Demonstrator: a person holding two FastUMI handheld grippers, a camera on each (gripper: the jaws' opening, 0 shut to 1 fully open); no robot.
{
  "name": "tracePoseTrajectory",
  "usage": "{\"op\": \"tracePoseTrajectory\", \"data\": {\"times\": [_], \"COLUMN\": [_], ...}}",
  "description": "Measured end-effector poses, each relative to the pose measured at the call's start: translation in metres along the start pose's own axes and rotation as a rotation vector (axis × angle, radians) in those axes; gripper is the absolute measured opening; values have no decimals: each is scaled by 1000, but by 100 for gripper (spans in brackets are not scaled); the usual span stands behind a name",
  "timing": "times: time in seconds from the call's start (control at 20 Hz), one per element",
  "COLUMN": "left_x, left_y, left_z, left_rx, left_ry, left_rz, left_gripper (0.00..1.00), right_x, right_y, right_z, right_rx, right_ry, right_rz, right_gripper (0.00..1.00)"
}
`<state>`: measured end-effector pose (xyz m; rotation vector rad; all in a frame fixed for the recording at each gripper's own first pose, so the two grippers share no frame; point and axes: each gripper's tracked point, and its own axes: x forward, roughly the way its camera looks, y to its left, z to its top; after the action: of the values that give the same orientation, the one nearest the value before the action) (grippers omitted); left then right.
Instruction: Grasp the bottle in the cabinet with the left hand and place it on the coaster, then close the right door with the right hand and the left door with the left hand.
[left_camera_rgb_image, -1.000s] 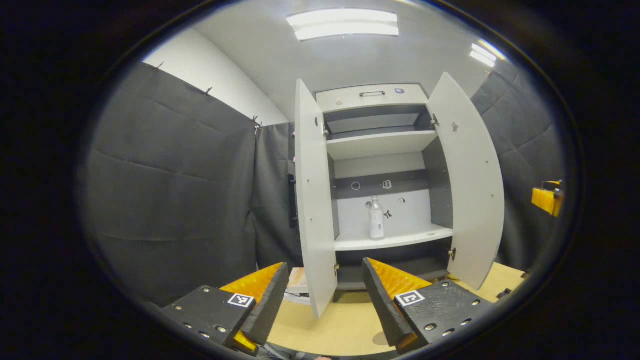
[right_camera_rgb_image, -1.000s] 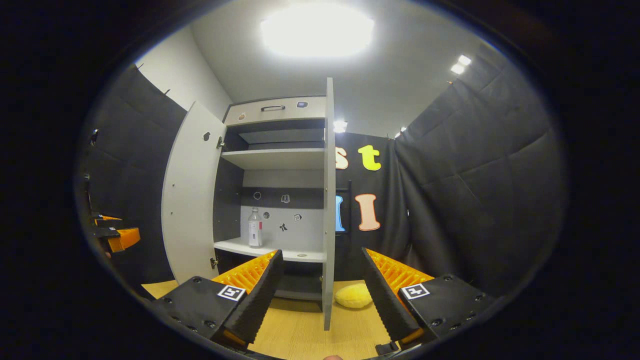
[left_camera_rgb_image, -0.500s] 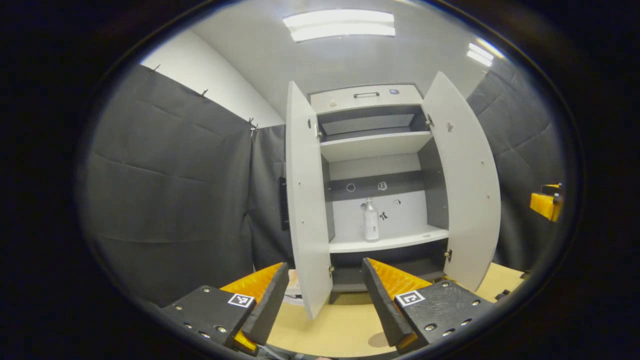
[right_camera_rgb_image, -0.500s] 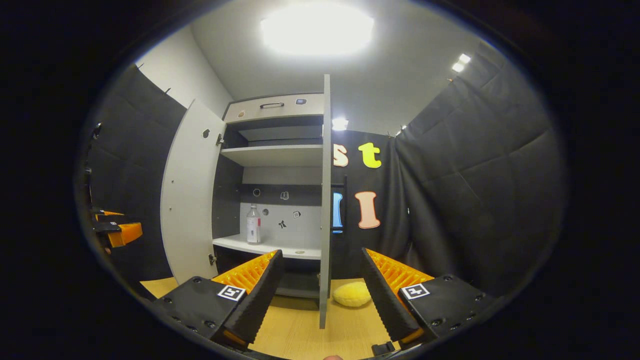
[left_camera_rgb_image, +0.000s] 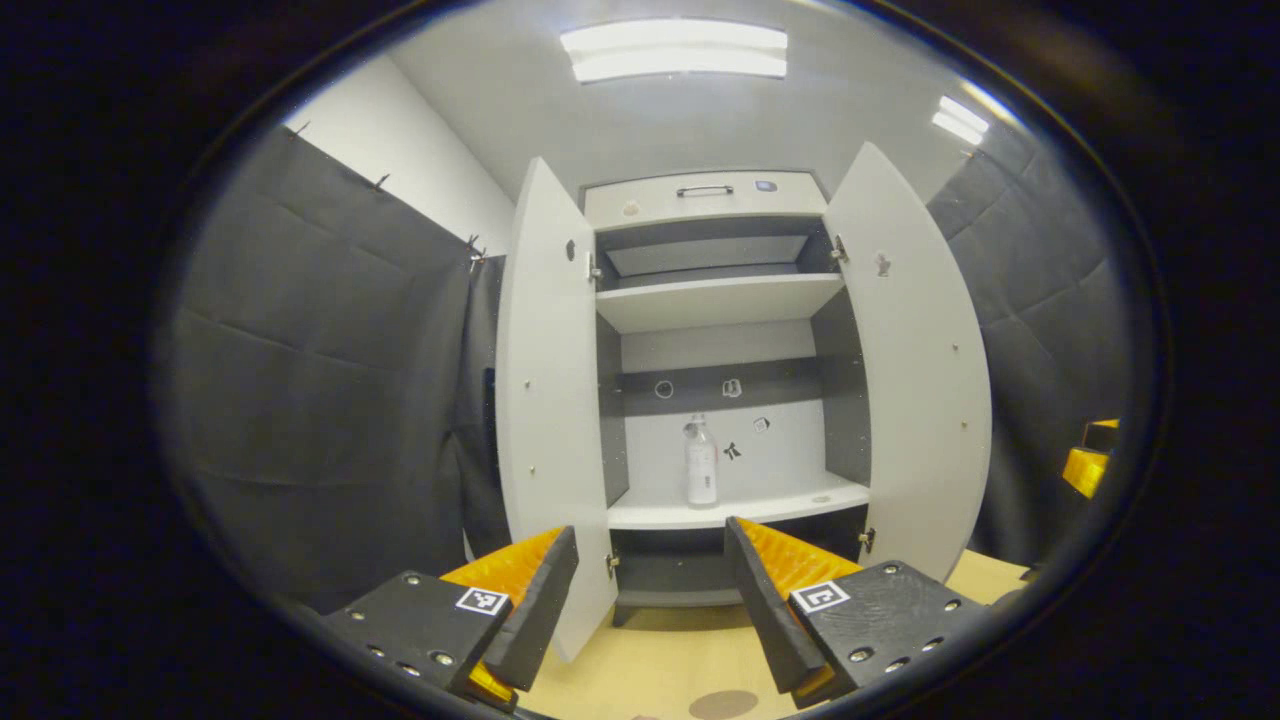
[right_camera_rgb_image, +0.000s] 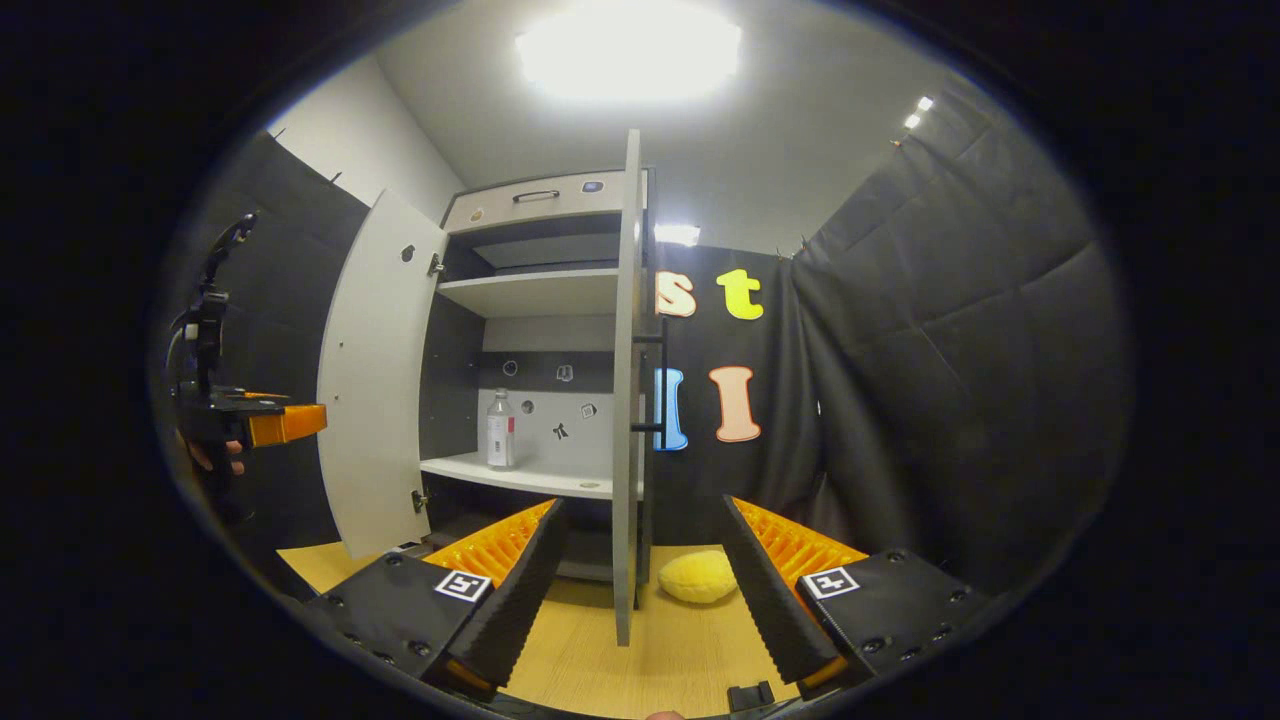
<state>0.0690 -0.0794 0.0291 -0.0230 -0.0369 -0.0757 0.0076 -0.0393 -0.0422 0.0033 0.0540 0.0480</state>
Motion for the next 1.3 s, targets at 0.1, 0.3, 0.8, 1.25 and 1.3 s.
{"op": "tracePoseTrajectory", "data": {"times": [0.1,0.3,0.8,1.25,1.3], "left_x": [22,67,203,314,324], "left_y": [-5,-18,-36,-60,-62], "left_z": [1,4,12,-15,-21], "left_rx": [0,-39,-76,-104,-110], "left_ry": [7,2,-28,1,6], "left_rz": [-7,-44,-141,-221,-228], "left_gripper": [87,86,87,86,87], "right_x": [3,12,43,57,59], "right_y": [-5,-21,-46,-63,-66], "right_z": [-3,-4,-1,-7,-7], "right_rx": [3,4,26,-28,-28], "right_ry": [10,15,29,40,44], "right_rz": [-4,-53,-207,-363,-379], "right_gripper": [92,97,97,97,97]}}
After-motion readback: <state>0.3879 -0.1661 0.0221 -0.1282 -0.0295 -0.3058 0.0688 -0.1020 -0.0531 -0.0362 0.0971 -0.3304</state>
